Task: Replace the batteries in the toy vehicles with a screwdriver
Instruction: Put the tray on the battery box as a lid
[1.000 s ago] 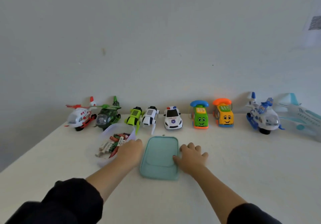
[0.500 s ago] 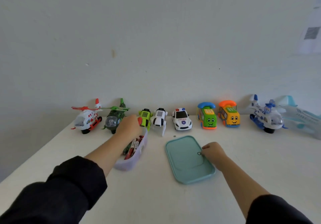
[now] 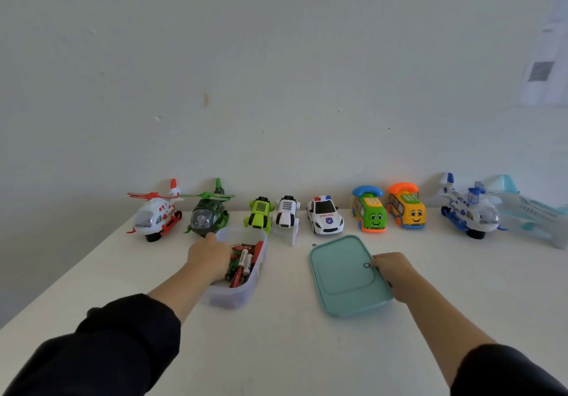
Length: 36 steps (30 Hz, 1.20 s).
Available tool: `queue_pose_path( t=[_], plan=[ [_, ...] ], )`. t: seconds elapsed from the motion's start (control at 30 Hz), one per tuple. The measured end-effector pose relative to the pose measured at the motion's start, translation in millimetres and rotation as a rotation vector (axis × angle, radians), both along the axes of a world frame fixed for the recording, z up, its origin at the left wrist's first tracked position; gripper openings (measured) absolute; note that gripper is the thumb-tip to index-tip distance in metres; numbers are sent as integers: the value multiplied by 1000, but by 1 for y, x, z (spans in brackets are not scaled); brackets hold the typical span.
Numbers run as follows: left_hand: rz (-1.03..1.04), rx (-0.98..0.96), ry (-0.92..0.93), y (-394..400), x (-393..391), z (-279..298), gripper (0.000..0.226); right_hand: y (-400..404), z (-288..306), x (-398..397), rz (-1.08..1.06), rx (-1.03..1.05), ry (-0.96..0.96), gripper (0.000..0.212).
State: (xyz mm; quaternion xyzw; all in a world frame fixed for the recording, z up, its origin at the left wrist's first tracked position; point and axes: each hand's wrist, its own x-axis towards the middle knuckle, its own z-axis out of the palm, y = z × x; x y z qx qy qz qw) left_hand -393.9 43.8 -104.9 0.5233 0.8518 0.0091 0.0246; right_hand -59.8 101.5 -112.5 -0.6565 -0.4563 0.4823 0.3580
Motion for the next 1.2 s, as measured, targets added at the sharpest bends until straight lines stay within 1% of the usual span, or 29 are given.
queue_pose_path(
  t=[0.07, 0.1, 0.13, 0.17, 0.27, 0.33, 0.37, 0.4, 0.43, 0.5, 0.53, 0.57, 0.6, 0.63, 0.67, 0.7, 0.73, 0.77, 0.83, 0.9, 0.93, 0.97, 1.03, 1.1, 1.17, 1.2],
  plan=[
    [67, -19, -105, -3, 0, -6, 47, 0, 3, -3, 2, 9, 19, 22],
    [61, -39, -103, -4, 2, -6, 47, 1, 5, -4, -3, 16, 35, 22],
    [41, -50, -98, -7, 3, -6, 45, 2, 8, -7, -8, 17, 53, 21],
    [5, -108, -70, -11, 8, 2, 40, 3, 11, -9, -12, 22, 74, 20],
    [-130, -311, 29, -16, 20, 26, 16, 4, 23, -19, -2, 47, 157, 15],
    [-206, -377, 58, -18, 26, 43, 25, 4, 34, -28, 7, 73, 247, 12],
    [-228, -390, 30, -19, 25, 50, 25, 5, 40, -34, 8, 86, 298, 9],
    [-245, -338, -20, -20, 23, 57, 27, 6, 47, -42, 3, 95, 340, 9],
    [-245, -229, -108, -21, 22, 65, 29, 7, 54, -51, 0, 105, 377, 13],
    [-204, 75, -360, -22, 23, 79, 26, 7, 71, -75, -7, 151, 414, 18],
    [-169, 209, -547, -21, 27, 85, 28, 4, 80, -89, -5, 192, 396, 18],
    [-115, 301, -782, -20, 32, 92, 31, 1, 87, -105, 13, 248, 362, 17],
    [-68, 349, -1007, -21, 38, 99, 35, -4, 92, -122, 44, 313, 300, 15],
    [-34, 366, -1185, -20, 44, 104, 38, -11, 95, -137, 90, 378, 212, 14],
    [0, 378, -1300, -20, 47, 107, 39, -21, 96, -154, 156, 432, 112, 13],
    [41, 384, -1348, -17, 48, 106, 38, -34, 97, -169, 217, 480, 25, 12],
    [89, 397, -1359, -17, 50, 106, 36, -44, 94, -182, 283, 508, -45, 12],
    [137, 420, -1350, -15, 48, 103, 30, -51, 89, -194, 350, 516, -90, 18],
    [242, 461, -1257, -15, 42, 95, 15, -60, 80, -206, 514, 436, -105, 25],
    [327, 466, -1126, -15, 30, 86, 31, -61, 74, -203, 612, 356, -25, 29],
    [344, 476, -1072, -17, 24, 81, 36, -60, 71, -198, 611, 356, 5, 30],
    [351, 497, -1024, -18, 18, 77, 35, -58, 68, -192, 579, 366, 9, 31],
    [360, 524, -969, -18, 6, 66, 34, -49, 60, -181, 475, 365, -68, 27],
    [387, 516, -938, -17, -2, 54, 35, -42, 48, -171, 426, 297, -128, 19],
    [405, 482, -878, -19, -7, 45, 33, -40, 38, -167, 422, 177, -118, 10],
    [402, 462, -842, -19, -8, 41, 33, -40, 33, -166, 410, 116, -102, 10]
  ],
)
